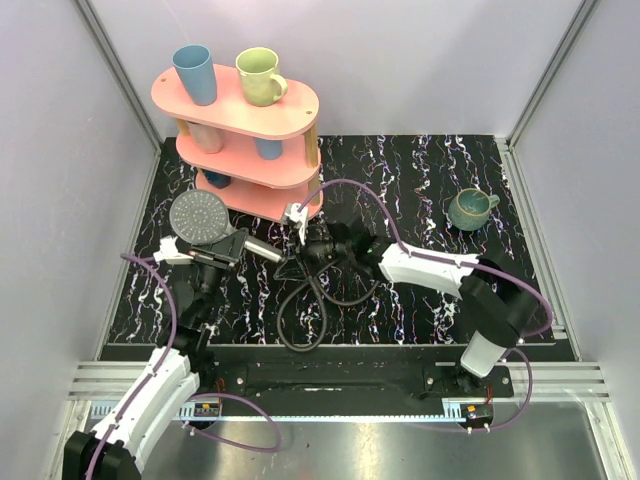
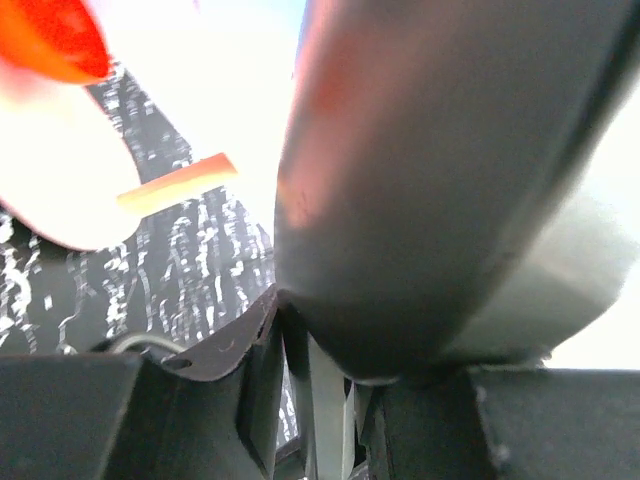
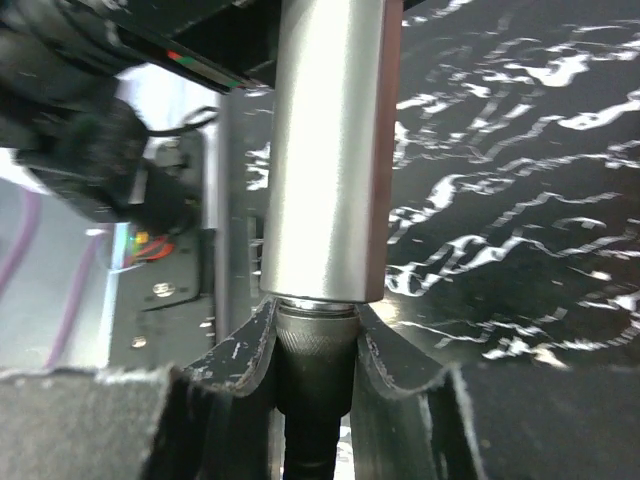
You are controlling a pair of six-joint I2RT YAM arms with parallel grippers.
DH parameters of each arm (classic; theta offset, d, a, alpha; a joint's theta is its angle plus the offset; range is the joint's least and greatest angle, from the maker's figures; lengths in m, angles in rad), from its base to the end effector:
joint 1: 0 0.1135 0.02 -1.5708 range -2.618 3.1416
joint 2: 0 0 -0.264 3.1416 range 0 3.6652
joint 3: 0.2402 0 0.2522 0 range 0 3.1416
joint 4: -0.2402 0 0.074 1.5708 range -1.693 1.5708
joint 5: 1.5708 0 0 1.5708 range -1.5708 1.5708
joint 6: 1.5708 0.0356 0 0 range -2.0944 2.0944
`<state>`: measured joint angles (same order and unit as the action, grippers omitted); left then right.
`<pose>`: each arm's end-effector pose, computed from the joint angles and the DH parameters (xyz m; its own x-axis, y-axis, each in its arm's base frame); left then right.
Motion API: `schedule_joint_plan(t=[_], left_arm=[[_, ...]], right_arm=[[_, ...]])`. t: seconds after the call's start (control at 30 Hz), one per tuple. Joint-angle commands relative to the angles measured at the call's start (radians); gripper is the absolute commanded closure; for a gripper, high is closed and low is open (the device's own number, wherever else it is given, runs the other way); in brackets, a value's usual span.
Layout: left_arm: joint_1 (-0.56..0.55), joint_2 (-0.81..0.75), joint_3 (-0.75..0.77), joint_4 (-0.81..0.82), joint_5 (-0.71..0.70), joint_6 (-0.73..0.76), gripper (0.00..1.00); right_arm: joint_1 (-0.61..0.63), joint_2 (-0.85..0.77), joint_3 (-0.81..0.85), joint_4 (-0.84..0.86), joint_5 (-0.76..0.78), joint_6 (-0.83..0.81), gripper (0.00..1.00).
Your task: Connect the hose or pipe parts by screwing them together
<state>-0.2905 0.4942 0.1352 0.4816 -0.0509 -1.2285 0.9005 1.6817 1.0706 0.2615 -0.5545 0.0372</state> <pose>0.1411 -0.0403 0.2222 -0.1846 -0.9267 -0.3273 0.1902 0.2930 -0.9370 0.2228 0.3112 0.2488 -0.2488 -0.2630 -0.9322 -0.9649 0.1504 0.2152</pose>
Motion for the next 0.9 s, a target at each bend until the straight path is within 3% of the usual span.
schedule_joint_plan(t=[0.0,0.07,0.13,0.2,0.4,0.53,0.67,0.87], left_arm=[[-0.009,0.041,-0.083,0.321,0.171,0.144,1.0],[-0.009,0.069,-0.086,0.363,0.174,0.162,1.0],[-0.009,0.083,-0.088,0.379,0.158,0.164,1.0],[-0.007,0.08,-0.056,0.282,0.134,0.149,1.0],[-0.009,0.063,0.183,-0.205,-0.013,0.201,1.0],[-0.007,0.078,0.27,-0.431,-0.141,0.189,1.0],[-0.007,0.121,0.38,-0.595,-0.188,0.161,1.0],[-0.009,0.208,0.507,-0.797,-0.239,0.112,1.0]], right_arm=[[-0.109,0.018,0.063,0.344,-0.355,0.208,1.0],[-0.115,0.041,0.066,0.408,-0.413,0.266,1.0],[-0.123,0.067,0.062,0.424,-0.407,0.288,0.93],[-0.123,0.058,0.052,0.366,-0.31,0.259,0.71],[-0.109,-0.083,-0.07,0.191,-0.009,0.122,0.24],[-0.085,-0.163,-0.138,0.101,0.134,0.038,0.18],[0.05,-0.208,-0.095,-0.103,0.392,-0.153,0.17],[0.225,-0.175,0.014,-0.24,0.742,-0.25,0.17]])
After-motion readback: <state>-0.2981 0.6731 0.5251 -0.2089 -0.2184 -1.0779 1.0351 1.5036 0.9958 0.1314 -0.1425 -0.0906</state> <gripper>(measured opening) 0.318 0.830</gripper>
